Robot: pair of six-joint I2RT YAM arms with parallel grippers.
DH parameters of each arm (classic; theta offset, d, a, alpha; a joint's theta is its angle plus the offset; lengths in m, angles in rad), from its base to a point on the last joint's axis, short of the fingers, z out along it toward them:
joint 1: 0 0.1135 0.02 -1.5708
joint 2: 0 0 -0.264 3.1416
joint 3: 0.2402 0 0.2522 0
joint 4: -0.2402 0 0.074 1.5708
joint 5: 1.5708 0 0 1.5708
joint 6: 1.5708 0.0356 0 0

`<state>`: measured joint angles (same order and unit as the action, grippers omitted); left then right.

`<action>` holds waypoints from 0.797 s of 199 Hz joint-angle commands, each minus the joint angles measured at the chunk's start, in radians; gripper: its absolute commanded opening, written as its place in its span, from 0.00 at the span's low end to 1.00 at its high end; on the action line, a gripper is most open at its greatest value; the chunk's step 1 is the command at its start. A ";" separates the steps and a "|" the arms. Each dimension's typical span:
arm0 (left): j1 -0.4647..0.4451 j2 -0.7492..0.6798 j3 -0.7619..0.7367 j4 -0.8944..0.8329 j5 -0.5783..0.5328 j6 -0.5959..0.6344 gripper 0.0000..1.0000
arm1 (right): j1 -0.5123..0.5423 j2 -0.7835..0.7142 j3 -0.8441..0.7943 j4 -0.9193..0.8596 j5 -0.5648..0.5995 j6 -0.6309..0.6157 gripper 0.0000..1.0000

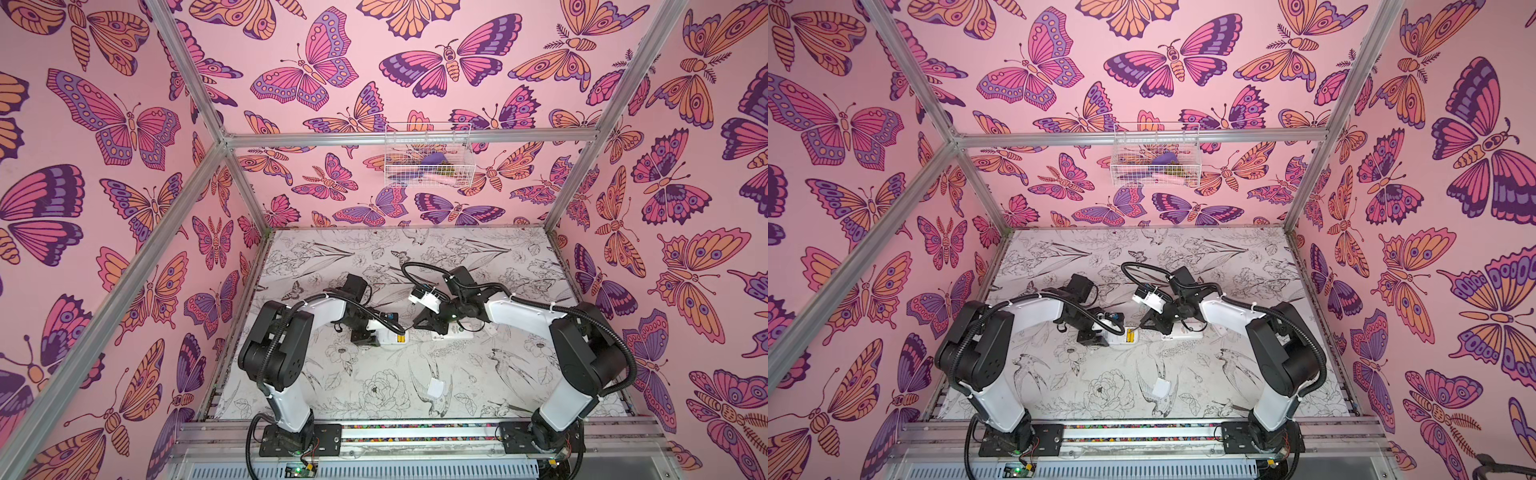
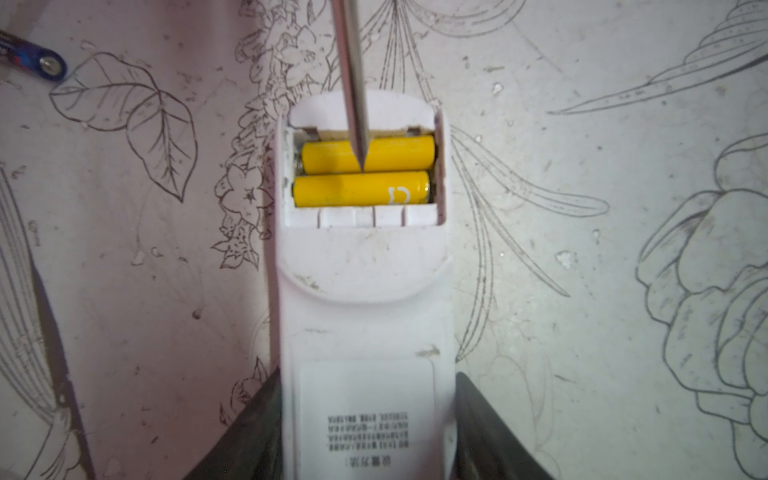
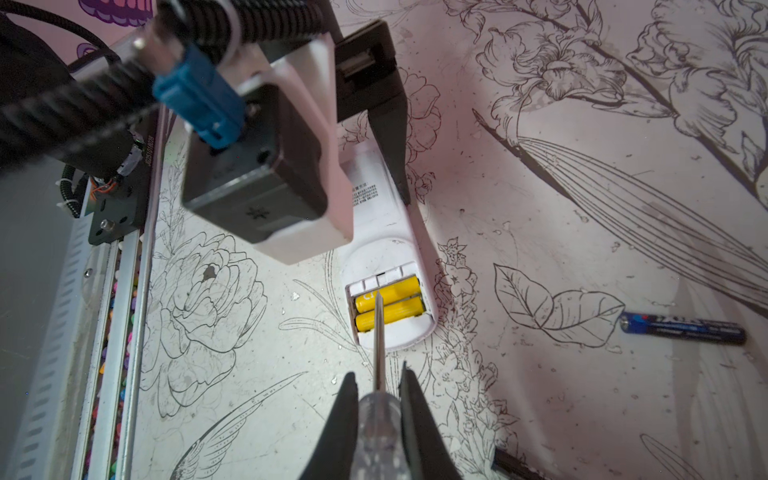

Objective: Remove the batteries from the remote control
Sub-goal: 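Bring the screwdriver tip over the remote's battery compartment with the right gripper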

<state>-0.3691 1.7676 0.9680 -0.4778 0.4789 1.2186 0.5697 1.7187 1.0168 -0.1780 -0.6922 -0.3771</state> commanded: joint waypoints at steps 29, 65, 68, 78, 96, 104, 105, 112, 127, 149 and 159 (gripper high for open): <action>-0.020 0.016 -0.037 -0.006 -0.009 0.016 0.45 | 0.012 -0.024 -0.040 0.105 0.149 0.076 0.00; -0.022 0.020 -0.034 -0.002 -0.015 0.011 0.45 | 0.030 -0.021 -0.058 0.130 0.165 0.090 0.00; -0.023 0.020 -0.034 -0.002 -0.016 0.010 0.45 | 0.032 -0.021 -0.058 0.129 0.165 0.089 0.00; -0.025 0.019 -0.037 -0.002 -0.017 0.011 0.45 | 0.036 -0.023 -0.060 0.130 0.163 0.084 0.00; -0.027 0.019 -0.037 0.003 -0.023 0.009 0.44 | 0.036 -0.024 -0.064 0.130 0.161 0.075 0.00; -0.028 0.017 -0.038 0.003 -0.023 0.010 0.44 | 0.036 -0.022 -0.061 0.122 0.154 0.069 0.00; -0.028 0.017 -0.038 0.004 -0.024 0.009 0.44 | 0.036 -0.022 -0.061 0.121 0.154 0.069 0.00; -0.028 0.015 -0.040 0.004 -0.025 0.009 0.44 | 0.036 -0.022 -0.062 0.116 0.150 0.068 0.00; -0.030 0.016 -0.041 0.003 -0.027 0.010 0.43 | 0.036 -0.033 -0.070 0.112 0.137 0.062 0.00; -0.030 0.021 -0.035 0.011 -0.031 0.000 0.43 | 0.036 -0.042 -0.072 0.084 0.147 0.038 0.00; -0.030 0.023 -0.034 0.009 -0.035 -0.005 0.43 | 0.036 -0.051 -0.076 0.083 0.151 0.035 0.00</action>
<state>-0.3805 1.7638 0.9638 -0.4667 0.4713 1.2114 0.6003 1.7012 0.9569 -0.0525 -0.5579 -0.2966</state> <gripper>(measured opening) 0.579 0.170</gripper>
